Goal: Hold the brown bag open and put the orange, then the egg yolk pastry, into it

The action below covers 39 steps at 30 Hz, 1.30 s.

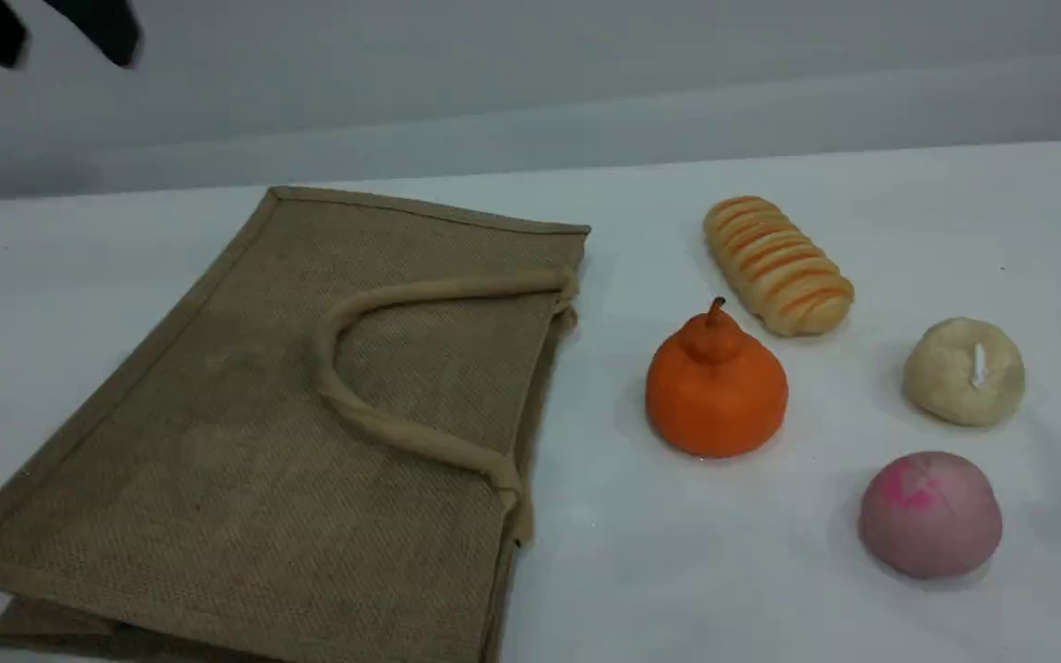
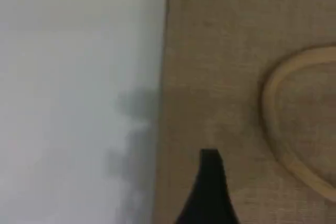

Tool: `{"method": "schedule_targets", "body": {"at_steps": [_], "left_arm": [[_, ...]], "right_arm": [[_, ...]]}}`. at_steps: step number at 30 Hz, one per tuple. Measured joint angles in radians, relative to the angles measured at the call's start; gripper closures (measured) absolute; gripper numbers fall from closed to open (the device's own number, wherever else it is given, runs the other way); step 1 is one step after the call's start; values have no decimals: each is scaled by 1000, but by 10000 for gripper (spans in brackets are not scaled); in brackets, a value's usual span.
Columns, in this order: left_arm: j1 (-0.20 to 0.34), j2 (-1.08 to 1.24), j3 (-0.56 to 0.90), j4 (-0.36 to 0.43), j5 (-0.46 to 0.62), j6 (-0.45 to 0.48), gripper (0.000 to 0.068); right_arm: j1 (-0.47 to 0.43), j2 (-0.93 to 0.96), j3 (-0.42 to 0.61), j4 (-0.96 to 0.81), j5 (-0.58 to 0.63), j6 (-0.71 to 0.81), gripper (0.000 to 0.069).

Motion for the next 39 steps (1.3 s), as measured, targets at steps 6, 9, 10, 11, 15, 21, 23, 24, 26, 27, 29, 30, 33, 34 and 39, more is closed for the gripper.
{"method": "schedule_targets", "body": {"at_steps": [6, 9, 10, 11, 15, 21, 23, 24, 26, 27, 29, 30, 33, 34, 39], "left_arm": [[-74, 123, 0, 0, -71, -38, 162], [-90, 189, 0, 0, -88, -59, 162], [-90, 211, 0, 0, -89, -68, 162], [-90, 231, 0, 0, -96, -77, 162], [-90, 284, -3, 1, -122, -91, 162], [-90, 337, -36, 0, -132, -104, 162], [-90, 355, -38, 0, -135, -104, 162], [-90, 364, -39, 0, -141, -104, 162], [-90, 382, -41, 0, -153, -104, 162], [-90, 390, -42, 0, -157, -104, 162], [-91, 411, -48, -1, -156, -105, 162], [-91, 419, -48, -1, -157, -105, 162], [-98, 448, -48, -4, -167, -109, 162], [-102, 453, -48, -4, -180, -109, 162], [-118, 481, -48, -4, -201, -110, 162]], "right_arm": [[0, 5, 0, 0, 5, 0, 236], [0, 5, 0, 0, 7, 0, 236], [0, 5, 0, 0, 7, 0, 236], [0, 5, 0, 0, 7, 0, 236], [0, 5, 0, 0, 7, 0, 236], [0, 5, 0, 0, 11, 0, 236], [0, 5, 0, 0, 11, 0, 236], [0, 5, 0, 0, 11, 0, 236], [0, 5, 0, 0, 11, 0, 236], [0, 5, 0, 0, 11, 0, 236], [0, 5, 0, 0, 11, 0, 236], [0, 5, 0, 0, 12, 0, 236], [0, 5, 0, 0, 15, 0, 236], [0, 5, 0, 0, 15, 0, 236], [0, 5, 0, 0, 15, 0, 236]]}}
